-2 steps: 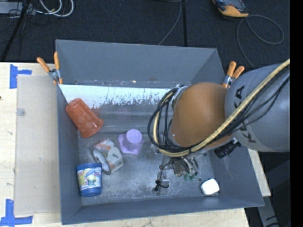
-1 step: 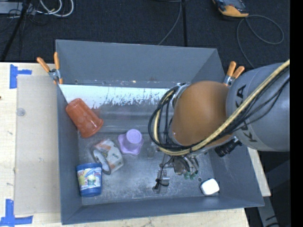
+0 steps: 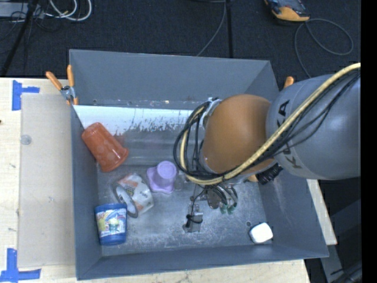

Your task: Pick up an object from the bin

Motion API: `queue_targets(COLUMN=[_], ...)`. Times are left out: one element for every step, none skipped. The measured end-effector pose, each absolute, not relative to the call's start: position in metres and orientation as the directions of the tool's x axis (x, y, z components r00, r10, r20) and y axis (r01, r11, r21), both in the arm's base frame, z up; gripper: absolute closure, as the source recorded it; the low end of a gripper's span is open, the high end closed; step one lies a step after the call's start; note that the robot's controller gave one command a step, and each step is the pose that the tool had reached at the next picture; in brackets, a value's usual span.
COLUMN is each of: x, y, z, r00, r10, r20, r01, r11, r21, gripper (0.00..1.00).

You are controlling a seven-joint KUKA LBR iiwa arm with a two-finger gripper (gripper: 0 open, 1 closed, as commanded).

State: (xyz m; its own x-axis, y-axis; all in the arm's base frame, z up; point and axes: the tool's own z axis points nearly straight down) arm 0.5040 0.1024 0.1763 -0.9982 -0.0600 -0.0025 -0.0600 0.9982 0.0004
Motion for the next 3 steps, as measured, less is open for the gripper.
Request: queue_targets(x=[0.520, 0.552, 0.575], y=[0.114, 0.136, 0.144], z=[0.144, 0.115, 0.101], r00=[-0.977, -0.936, -0.910], r10=[-0.215, -0.353, -0.415], r20=[0.002, -0.001, 0.000], r01=[-0.215, -0.353, -0.415], r11=[0.977, 0.936, 0.910], r21=[0.000, 0.000, 0.003], gripper=[0.00, 0.00, 0.00])
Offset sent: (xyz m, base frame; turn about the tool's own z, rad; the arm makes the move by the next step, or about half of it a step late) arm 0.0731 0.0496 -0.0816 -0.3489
